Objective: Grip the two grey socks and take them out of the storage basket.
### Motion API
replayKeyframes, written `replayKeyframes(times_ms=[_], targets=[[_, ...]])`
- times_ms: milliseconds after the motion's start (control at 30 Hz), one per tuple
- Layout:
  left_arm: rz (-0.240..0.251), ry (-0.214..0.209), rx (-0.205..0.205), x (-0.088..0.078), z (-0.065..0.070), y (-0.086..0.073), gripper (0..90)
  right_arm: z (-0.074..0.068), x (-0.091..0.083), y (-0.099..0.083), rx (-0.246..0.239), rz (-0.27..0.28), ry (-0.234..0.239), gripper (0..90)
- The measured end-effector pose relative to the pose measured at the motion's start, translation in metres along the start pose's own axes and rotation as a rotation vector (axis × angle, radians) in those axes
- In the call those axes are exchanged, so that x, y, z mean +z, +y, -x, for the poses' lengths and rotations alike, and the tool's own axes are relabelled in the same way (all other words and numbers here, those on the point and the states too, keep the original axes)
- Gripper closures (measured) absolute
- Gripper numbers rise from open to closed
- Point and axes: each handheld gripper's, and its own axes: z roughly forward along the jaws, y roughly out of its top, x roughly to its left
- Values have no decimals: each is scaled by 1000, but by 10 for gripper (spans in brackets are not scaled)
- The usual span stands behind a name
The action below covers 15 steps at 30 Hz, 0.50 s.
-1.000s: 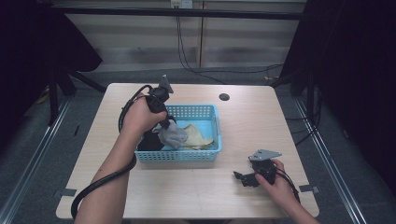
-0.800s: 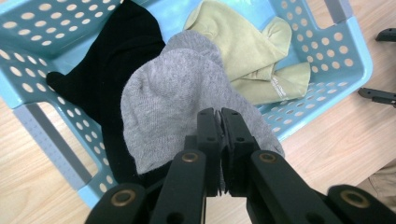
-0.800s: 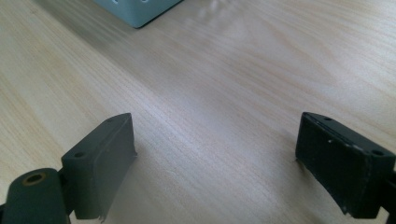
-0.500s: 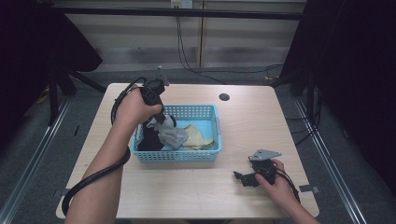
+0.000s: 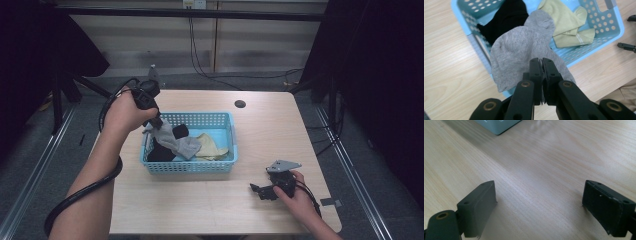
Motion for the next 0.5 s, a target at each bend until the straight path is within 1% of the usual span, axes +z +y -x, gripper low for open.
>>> replayKeyframes(times_ms=[100,233,300,367,400,433,467,500], targets=[[6,11,-22,-5,-8,-6,869,0,0,0,-2,1,0,112],[13,25,-53,-7,-19,-16,869,0,0,0,0,0,0,112],[19,25,-74,-8,-27,-22,868,0,0,0,0,0,0,112],[22,31,-72,-8,-34,-29,867,0,0,0,-3,2,0,112],[23,30,-78,-8,-36,-31,867,0,0,0,-4,3,1,112],[30,30,-95,-7,-40,-35,867,0,0,0,0,0,0,112],[24,30,-97,-7,-43,-38,867,0,0,0,0,0,0,112],[26,35,-107,-7,-48,-43,867,0,0,0,0,0,0,113]])
